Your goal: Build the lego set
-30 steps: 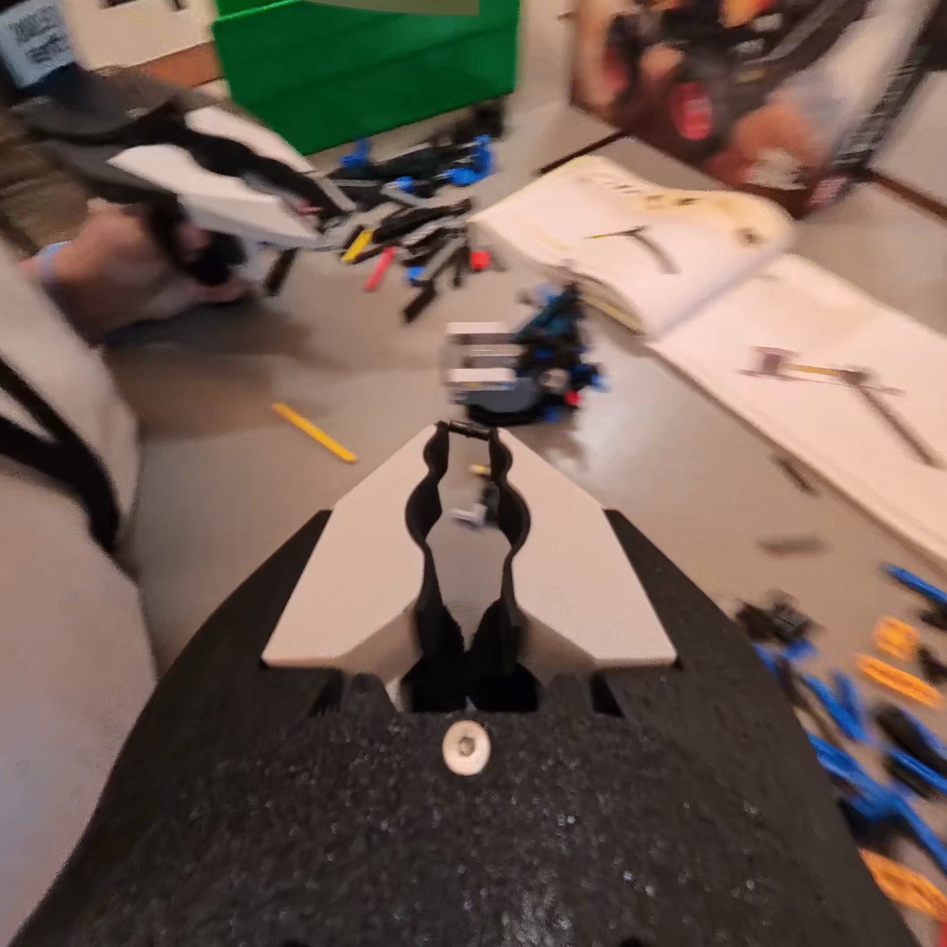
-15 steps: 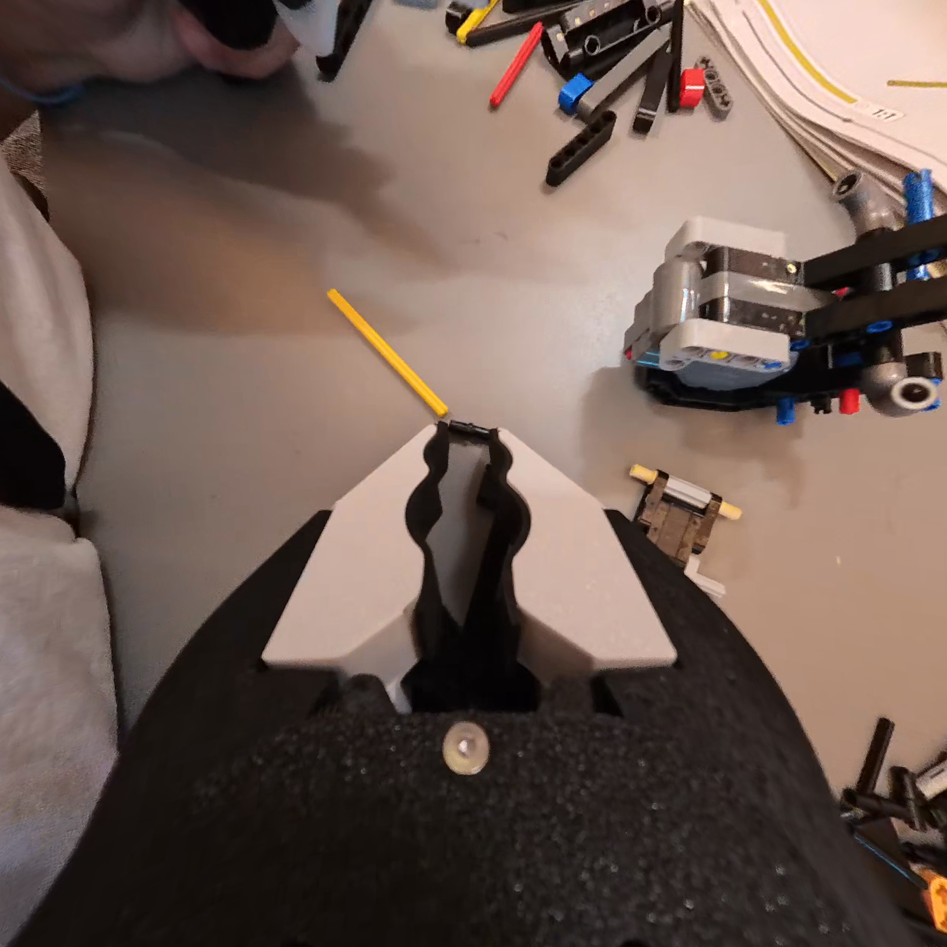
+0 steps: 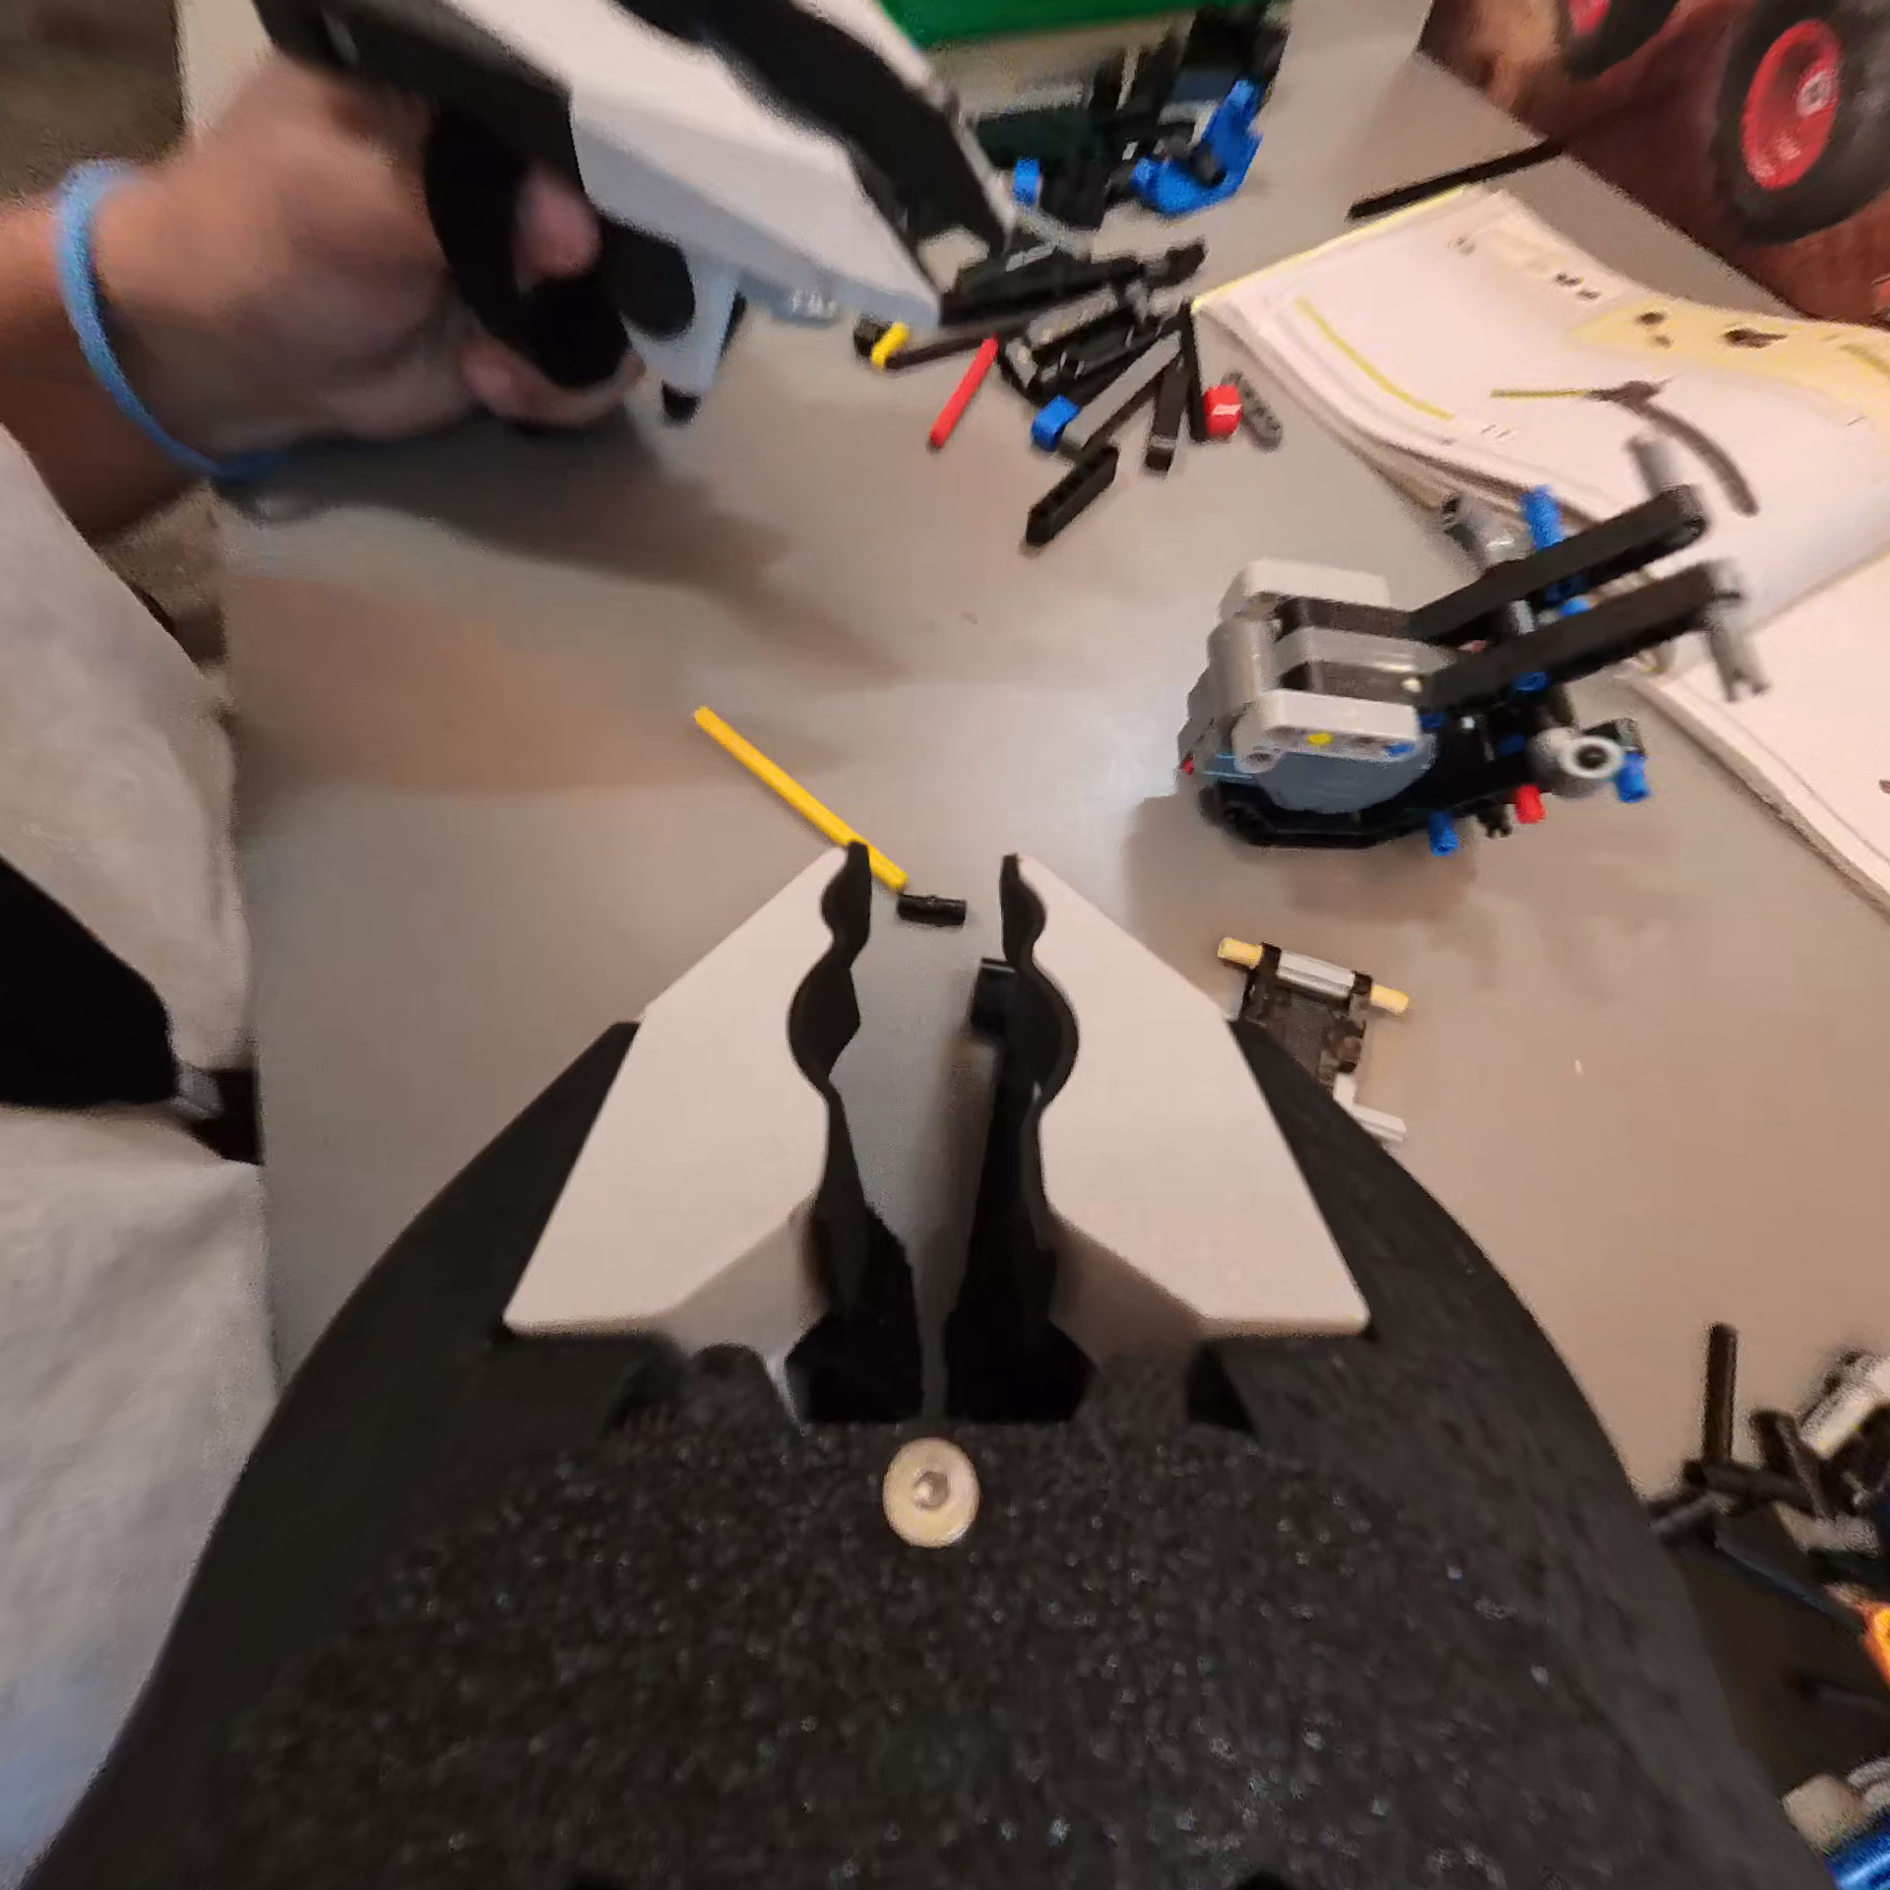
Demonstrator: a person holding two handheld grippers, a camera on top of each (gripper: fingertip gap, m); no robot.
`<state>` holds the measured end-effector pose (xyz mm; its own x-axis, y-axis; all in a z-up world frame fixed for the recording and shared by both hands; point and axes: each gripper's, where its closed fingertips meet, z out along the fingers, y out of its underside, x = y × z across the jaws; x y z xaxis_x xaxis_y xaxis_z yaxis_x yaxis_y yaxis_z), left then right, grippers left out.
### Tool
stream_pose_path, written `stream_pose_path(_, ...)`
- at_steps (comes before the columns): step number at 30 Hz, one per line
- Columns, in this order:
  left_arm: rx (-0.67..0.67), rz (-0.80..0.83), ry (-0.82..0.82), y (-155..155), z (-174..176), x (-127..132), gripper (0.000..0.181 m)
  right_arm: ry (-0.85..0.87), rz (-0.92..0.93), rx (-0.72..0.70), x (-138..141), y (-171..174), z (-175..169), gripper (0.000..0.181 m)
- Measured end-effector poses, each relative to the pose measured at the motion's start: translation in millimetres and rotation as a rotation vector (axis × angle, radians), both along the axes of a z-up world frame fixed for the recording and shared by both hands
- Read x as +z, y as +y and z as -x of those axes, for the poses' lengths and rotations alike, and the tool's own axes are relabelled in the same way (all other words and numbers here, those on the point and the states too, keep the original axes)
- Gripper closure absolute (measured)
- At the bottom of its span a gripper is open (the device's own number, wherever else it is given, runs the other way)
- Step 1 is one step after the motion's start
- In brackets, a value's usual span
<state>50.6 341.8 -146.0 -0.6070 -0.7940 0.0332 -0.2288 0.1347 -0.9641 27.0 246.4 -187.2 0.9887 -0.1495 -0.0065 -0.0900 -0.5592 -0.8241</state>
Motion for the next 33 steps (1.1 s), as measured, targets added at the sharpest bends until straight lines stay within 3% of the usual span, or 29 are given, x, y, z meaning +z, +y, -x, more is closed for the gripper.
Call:
stream_pose_path(5,0.003,-0.001,-0.014,0,1,2,0.159,0.048,-0.123,-0.111,25,-31,-8,0.155)
stream_pose_path(14,0.012,-0.025,-0.025,0,1,1,0.159,-0.023,-0.117,-0.604,27,-153,-68,0.156)
stream_pose_path(19,0.022,-0.040,-0.046,0,1,2,0.159,-0.052,-0.198,-0.758,32,-198,-92,0.157)
stream_pose_path(26,0.046,-0.022,-0.050,5,2,4,0.159,0.025,-0.333,-0.752,47,-199,-99,0.158)
stream_pose_path(33,0.045,-0.027,-0.052,4,2,4,0.159,0.002,-0.259,-0.733,38,-186,-105,0.160)
